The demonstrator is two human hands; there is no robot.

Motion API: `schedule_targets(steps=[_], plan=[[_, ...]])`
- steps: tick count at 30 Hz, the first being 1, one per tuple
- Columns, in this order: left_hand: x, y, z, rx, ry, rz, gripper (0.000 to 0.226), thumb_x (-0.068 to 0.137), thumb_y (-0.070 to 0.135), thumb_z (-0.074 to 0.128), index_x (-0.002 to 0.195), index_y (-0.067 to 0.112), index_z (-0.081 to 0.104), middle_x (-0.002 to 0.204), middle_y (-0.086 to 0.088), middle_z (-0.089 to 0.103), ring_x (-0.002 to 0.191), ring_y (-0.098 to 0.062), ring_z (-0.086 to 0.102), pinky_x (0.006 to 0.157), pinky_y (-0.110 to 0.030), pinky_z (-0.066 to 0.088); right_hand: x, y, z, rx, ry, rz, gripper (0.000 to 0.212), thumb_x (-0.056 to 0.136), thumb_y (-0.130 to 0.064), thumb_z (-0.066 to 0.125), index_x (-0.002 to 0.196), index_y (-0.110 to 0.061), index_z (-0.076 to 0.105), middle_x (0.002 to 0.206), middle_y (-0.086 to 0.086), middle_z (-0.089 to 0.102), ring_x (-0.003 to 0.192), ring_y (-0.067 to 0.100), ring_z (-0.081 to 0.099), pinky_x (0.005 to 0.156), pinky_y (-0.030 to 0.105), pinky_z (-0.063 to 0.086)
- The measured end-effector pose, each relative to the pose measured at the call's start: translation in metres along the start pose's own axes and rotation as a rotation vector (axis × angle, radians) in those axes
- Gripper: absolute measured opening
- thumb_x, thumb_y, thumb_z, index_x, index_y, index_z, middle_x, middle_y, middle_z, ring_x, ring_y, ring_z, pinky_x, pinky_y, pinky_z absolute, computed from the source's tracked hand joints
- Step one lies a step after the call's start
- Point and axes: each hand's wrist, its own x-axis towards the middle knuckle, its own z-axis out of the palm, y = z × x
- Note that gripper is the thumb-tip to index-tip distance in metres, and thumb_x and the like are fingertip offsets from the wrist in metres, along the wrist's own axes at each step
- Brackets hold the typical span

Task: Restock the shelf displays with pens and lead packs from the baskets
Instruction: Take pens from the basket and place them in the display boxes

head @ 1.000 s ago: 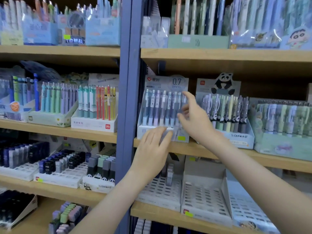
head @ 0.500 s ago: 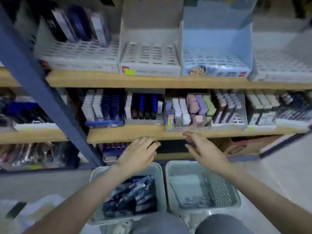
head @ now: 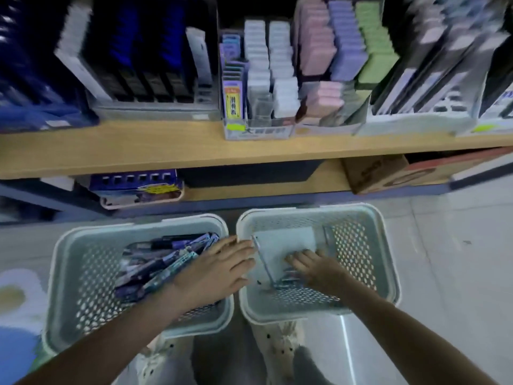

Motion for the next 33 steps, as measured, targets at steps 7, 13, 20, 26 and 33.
schedule_targets(steps=[7,13,20,26,33], plan=[[-0.001,0.005,0.004,0.031,0.079,-0.018,0.040,0.097,0.038,0.039,0.107,0.016,0.070,0.126,-0.004,0.064,0.126,-0.021,0.053,0.112,-0.042,0.029,0.024,0.002,0.007,-0.120,0.149,-0.246,0.038,0.077,-0.026,0.052,0.114,-0.026,0.047,0.104,-0.003,0.066,0.085,0.015,0.060,0.069,0.028,0.043],[0.000,0.003,0.009,0.050,0.077,-0.016,0.040,0.099,0.037,0.037,0.108,0.015,0.069,0.126,-0.005,0.064,0.128,-0.022,0.048,0.113,-0.042,0.028,0.033,-0.001,0.003,-0.110,-0.043,-0.062,0.101,0.042,-0.032,0.086,0.136,-0.017,0.051,0.117,0.008,0.064,0.096,0.021,0.062,0.071,0.029,0.049],[-0.002,0.006,0.013,0.022,0.095,-0.036,0.049,0.103,0.034,0.027,0.108,0.011,0.070,0.124,-0.008,0.064,0.129,-0.023,0.043,0.115,-0.042,0.023,0.034,-0.006,-0.001,-0.074,-0.052,0.272,0.090,0.072,-0.024,0.079,0.145,0.000,0.031,0.127,0.020,0.052,0.108,0.031,0.056,0.078,0.040,0.051],[-0.003,0.006,0.016,0.009,0.078,-0.042,0.049,0.103,0.033,0.027,0.109,0.010,0.069,0.128,-0.010,0.062,0.131,-0.024,0.041,0.114,-0.044,0.025,0.044,-0.007,0.020,0.006,0.163,0.268,0.052,0.037,-0.008,0.090,0.081,-0.004,0.063,0.070,0.015,0.061,0.057,0.027,0.061,0.042,0.029,0.047],[-0.004,0.006,0.018,-0.045,0.102,-0.047,0.045,0.102,0.032,0.031,0.108,0.009,0.069,0.128,-0.011,0.062,0.132,-0.024,0.041,0.115,-0.044,0.026,0.042,-0.013,0.017,-0.027,0.140,0.206,0.059,0.032,-0.008,0.092,0.087,-0.004,0.068,0.074,0.014,0.064,0.061,0.025,0.063,0.047,0.030,0.049]])
